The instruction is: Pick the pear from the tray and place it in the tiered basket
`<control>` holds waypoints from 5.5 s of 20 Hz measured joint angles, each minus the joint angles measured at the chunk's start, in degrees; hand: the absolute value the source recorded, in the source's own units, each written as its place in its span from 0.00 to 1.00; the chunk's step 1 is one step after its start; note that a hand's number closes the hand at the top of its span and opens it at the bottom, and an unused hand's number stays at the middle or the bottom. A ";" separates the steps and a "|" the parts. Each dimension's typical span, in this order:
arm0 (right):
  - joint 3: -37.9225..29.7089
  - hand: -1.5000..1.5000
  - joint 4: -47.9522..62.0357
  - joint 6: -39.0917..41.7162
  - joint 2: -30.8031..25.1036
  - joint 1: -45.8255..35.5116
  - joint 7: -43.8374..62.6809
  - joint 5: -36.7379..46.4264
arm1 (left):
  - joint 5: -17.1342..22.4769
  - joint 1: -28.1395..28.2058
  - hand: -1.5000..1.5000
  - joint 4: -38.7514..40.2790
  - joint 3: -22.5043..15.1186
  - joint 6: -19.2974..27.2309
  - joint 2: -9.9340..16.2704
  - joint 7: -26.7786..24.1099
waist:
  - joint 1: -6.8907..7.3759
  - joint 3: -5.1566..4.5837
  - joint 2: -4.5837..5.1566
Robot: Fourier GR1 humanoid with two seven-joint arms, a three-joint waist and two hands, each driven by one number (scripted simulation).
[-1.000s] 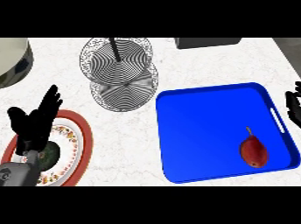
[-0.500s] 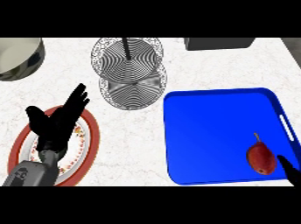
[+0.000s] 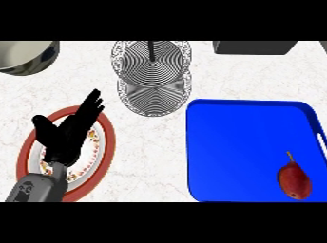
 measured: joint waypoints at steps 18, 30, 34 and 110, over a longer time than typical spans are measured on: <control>1.04 0.00 -12.90 23.13 -7.48 -7.06 47.76 18.94 | -0.70 -5.12 0.50 1.78 -2.01 -1.19 -1.96 2.03 | 4.65 0.25 0.52; 7.74 0.00 -5.96 33.87 4.70 -20.38 53.97 29.53 | -0.89 -5.34 0.50 2.64 -1.31 -0.85 -2.60 2.27 | 3.33 0.55 -0.34; 7.28 0.00 -2.65 37.22 10.05 -23.27 54.01 34.90 | -0.57 -4.27 0.50 2.41 -0.76 -1.00 -2.43 2.19 | 2.52 0.36 -0.68; 41.52 1.00 -12.22 47.98 35.29 -41.75 50.77 73.91 | -4.97 -2.04 0.50 1.16 4.80 -3.79 -5.74 4.23 | -0.66 0.66 -1.92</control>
